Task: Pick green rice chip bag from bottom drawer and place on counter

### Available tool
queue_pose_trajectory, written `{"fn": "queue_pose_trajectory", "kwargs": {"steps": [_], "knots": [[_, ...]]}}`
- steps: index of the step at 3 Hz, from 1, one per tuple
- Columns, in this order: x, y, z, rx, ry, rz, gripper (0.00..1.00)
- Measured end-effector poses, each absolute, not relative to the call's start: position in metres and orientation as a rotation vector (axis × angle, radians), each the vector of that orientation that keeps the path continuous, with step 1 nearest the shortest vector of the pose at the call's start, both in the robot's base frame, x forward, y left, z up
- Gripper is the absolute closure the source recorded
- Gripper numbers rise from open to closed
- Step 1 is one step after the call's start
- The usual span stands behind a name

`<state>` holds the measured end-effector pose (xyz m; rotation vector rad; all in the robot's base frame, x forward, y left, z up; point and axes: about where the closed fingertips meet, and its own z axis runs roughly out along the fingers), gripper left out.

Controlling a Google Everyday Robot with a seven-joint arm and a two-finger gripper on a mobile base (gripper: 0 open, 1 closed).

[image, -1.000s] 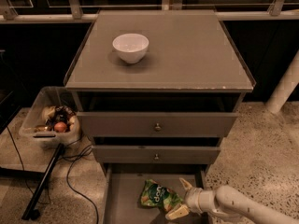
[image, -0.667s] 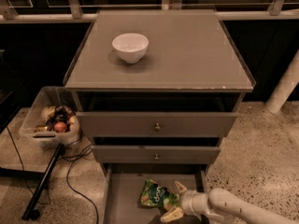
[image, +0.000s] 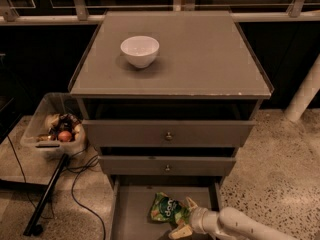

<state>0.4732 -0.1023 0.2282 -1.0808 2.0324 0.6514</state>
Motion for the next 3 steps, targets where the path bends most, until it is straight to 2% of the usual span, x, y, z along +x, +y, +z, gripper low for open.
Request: {"fn": "queue_pose_trajectory", "kwargs": {"steps": [3], "knots": [[0.495, -0.096, 0.149, -1.119, 2.064, 0.585, 0.0]]}}
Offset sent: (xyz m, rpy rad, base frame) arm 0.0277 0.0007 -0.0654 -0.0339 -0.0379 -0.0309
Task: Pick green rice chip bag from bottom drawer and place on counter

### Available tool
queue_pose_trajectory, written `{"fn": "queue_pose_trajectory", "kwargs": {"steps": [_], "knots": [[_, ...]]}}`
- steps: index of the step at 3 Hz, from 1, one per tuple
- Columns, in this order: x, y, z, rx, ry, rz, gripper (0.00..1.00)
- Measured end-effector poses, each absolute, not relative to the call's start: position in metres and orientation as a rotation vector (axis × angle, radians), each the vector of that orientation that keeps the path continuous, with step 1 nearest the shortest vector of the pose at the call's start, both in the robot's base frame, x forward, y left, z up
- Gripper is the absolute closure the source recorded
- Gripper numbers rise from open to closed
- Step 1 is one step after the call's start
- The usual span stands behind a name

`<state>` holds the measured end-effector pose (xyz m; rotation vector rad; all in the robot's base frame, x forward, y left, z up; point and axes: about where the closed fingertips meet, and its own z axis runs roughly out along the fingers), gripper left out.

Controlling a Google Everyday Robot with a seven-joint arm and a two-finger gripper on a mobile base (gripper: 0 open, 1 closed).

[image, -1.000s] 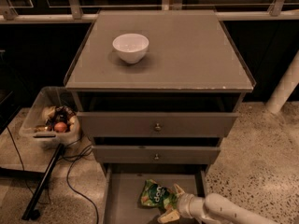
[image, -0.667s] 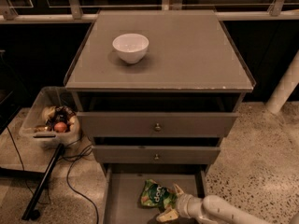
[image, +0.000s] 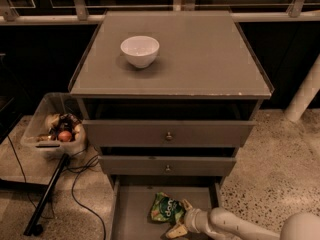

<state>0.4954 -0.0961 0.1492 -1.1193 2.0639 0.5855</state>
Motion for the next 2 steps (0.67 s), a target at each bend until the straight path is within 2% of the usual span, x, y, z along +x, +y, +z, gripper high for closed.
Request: {"fn": "queue_pose_trajectory", "kwargs": {"steps": [1, 2], "knots": [[0.4956, -0.0958, 0.1484, -1.122, 2.064, 0.585, 0.0], [0.4956, -0.0958, 0.1484, -1.122, 2.064, 0.585, 0.18]]}}
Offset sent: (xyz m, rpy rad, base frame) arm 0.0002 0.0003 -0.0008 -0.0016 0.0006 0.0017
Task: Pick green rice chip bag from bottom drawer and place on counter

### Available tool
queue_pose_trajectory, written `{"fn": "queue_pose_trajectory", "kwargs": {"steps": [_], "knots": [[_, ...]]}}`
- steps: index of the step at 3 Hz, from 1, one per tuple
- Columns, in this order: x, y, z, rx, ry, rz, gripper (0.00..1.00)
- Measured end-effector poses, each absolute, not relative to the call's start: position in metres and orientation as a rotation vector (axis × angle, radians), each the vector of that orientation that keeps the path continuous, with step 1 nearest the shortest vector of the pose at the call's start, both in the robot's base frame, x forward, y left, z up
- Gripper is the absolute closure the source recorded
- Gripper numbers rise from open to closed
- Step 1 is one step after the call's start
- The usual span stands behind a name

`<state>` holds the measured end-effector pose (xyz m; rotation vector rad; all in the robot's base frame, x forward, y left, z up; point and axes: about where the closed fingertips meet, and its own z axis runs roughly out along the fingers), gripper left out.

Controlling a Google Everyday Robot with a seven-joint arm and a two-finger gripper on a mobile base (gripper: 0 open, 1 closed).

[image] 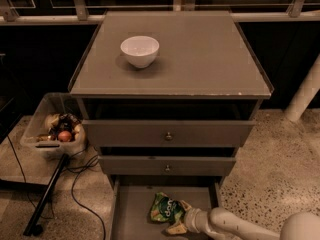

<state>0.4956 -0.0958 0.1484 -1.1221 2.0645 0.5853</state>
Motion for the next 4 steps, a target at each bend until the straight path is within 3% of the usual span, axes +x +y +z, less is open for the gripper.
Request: {"fn": "queue_pose_trajectory", "kwargs": {"steps": [3, 4], "knots": [[0.4925, -0.0899, 0.1484, -1.166, 2.066, 0.615, 0.88], [0.4894, -0.0861, 0.1517, -1.211, 2.078, 0.661, 1.0]]}}
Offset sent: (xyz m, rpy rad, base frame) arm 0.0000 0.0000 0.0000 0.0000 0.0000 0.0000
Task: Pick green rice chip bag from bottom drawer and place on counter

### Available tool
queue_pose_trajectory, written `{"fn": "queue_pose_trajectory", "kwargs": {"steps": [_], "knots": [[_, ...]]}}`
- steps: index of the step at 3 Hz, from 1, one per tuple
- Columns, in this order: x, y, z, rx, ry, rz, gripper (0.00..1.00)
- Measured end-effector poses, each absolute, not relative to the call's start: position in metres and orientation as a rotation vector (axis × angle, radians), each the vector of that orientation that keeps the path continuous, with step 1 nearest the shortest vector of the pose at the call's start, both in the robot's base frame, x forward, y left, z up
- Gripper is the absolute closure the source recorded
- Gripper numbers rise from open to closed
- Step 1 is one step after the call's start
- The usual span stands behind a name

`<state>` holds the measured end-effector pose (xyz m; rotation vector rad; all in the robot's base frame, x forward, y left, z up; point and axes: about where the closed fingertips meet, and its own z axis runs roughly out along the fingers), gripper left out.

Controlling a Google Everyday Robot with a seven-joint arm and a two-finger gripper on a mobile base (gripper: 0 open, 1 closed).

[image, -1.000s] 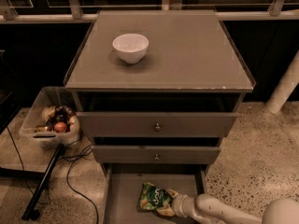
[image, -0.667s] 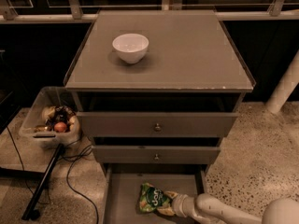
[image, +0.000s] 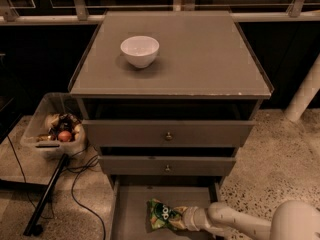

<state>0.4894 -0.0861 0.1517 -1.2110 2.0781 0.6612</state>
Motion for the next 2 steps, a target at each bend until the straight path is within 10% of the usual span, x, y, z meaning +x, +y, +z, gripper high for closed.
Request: {"fn": "queue_pose_trajectory", "kwargs": {"steps": [2], "knots": [[0.487, -0.108, 0.198, -1.213, 2.004, 0.745, 1.0]]}}
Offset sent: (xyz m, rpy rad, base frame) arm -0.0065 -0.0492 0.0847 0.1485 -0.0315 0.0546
